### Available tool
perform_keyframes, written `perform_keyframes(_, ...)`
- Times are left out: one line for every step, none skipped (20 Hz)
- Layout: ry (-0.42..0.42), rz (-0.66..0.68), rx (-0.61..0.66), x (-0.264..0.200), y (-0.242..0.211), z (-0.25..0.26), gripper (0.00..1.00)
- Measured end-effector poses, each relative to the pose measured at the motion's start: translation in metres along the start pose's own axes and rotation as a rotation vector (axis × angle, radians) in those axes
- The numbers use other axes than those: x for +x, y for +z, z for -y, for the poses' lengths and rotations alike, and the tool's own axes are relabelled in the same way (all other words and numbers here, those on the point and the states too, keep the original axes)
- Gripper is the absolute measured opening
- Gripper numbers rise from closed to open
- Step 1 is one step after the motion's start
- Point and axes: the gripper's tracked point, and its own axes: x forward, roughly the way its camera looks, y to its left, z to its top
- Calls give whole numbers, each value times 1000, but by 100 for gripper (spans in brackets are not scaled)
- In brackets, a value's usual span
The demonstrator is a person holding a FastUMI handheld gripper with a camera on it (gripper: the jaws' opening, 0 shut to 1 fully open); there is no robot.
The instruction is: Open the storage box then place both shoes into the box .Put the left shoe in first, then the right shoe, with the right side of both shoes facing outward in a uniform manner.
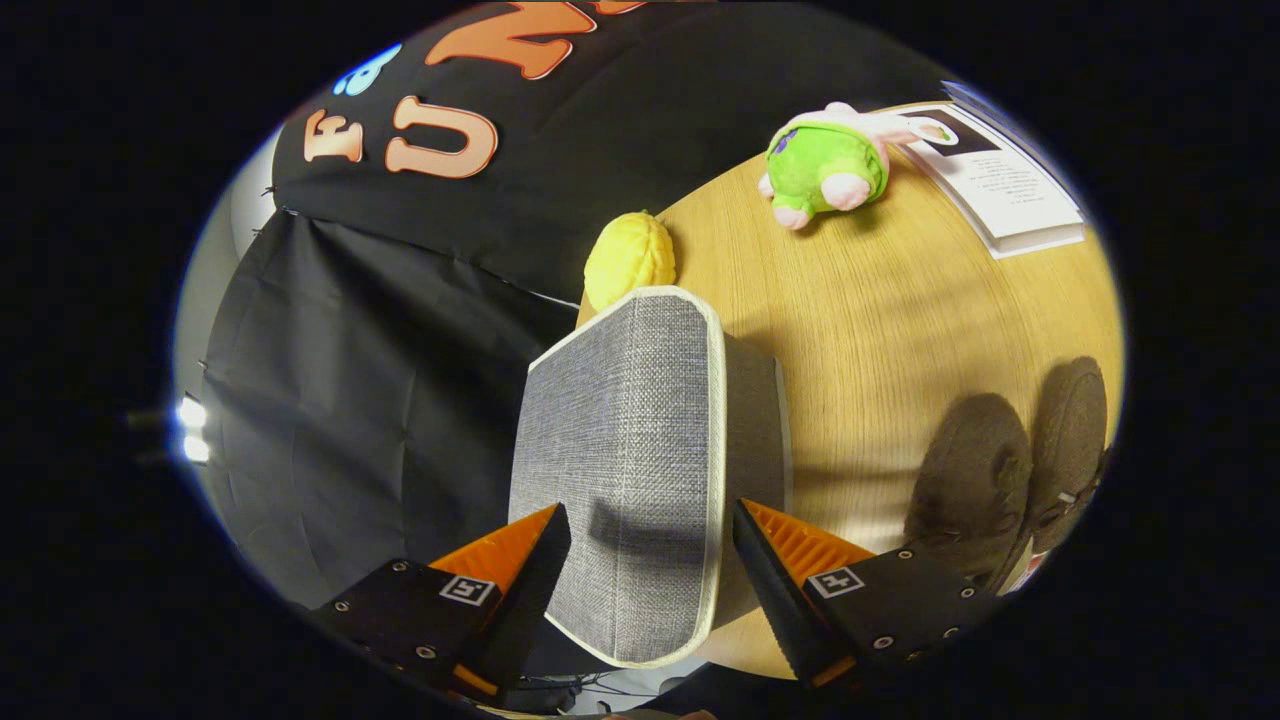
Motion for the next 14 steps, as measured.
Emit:
perform_keyframes(18,-10,13,6,-3,0,98)
perform_keyframes(32,-21,33,12,-7,0,98)
perform_keyframes(51,-26,53,17,-9,0,98)
perform_keyframes(72,-21,77,20,-11,-2,98)
perform_keyframes(81,-19,92,23,-12,-3,98)
perform_keyframes(83,-13,96,19,-12,-4,97)
perform_keyframes(81,-13,94,18,-12,-4,96)
perform_keyframes(82,-9,90,14,-11,-5,95)
perform_keyframes(79,1,88,9,-9,-4,89)
perform_keyframes(81,1,86,7,-10,-5,84)
perform_keyframes(79,3,91,2,-10,-3,78)
perform_keyframes(78,9,91,-3,-8,-3,74)
perform_keyframes(69,24,87,-7,-5,-2,64)
perform_keyframes(57,41,80,-12,-2,-1,58)
